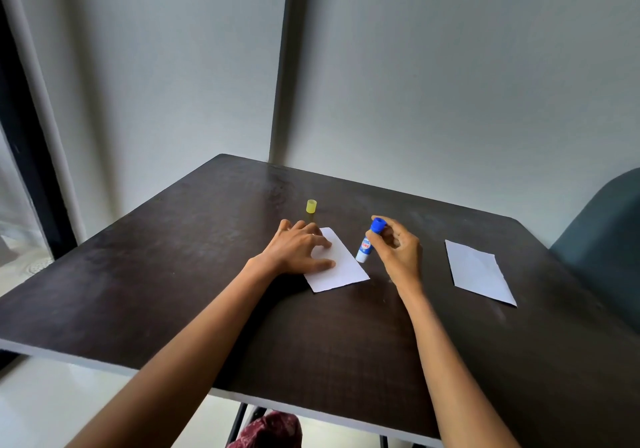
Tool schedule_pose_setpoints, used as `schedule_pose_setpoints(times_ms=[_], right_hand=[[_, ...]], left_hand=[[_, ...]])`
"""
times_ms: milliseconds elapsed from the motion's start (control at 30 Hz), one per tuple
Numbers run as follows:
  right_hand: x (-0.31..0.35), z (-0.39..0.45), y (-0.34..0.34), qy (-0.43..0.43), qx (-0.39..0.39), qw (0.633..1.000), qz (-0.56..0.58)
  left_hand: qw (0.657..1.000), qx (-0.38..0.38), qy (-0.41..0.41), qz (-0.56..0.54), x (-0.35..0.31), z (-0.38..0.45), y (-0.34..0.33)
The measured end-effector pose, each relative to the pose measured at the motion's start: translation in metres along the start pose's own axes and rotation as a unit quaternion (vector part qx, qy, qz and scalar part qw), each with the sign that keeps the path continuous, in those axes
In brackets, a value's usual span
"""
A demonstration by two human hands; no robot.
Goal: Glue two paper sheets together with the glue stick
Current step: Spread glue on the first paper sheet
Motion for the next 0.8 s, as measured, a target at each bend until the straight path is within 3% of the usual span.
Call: schedule_pose_setpoints(times_ms=[133,567,800], right_hand=[[-0.002,-0.001,-0.011,0.01,0.034,0.999,-0.032],[0.003,-0.002,-0.006,0.019,0.043,0.999,-0.02],[-0.001,0.0,0.006,-0.037,-0.043,0.995,0.085]], left_hand=[[1.0,0.005,-0.017,-0.005,-0.004,-0.001,0.0],[0.999,-0.033,0.015,0.01,-0.003,-0.001,0.003],[1.0,-0.013,-0.021,0.001,-0.009,-0.002,0.003]])
Point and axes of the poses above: each hand's wrist, its own z-axis towards the middle knuckle, its own y-axis out of the back of the hand, x = y × z, the point moved 5 cm from there along z, towards the middle knuckle, and after that the axes turned 2 degrees about y, right-handed, at the moved point
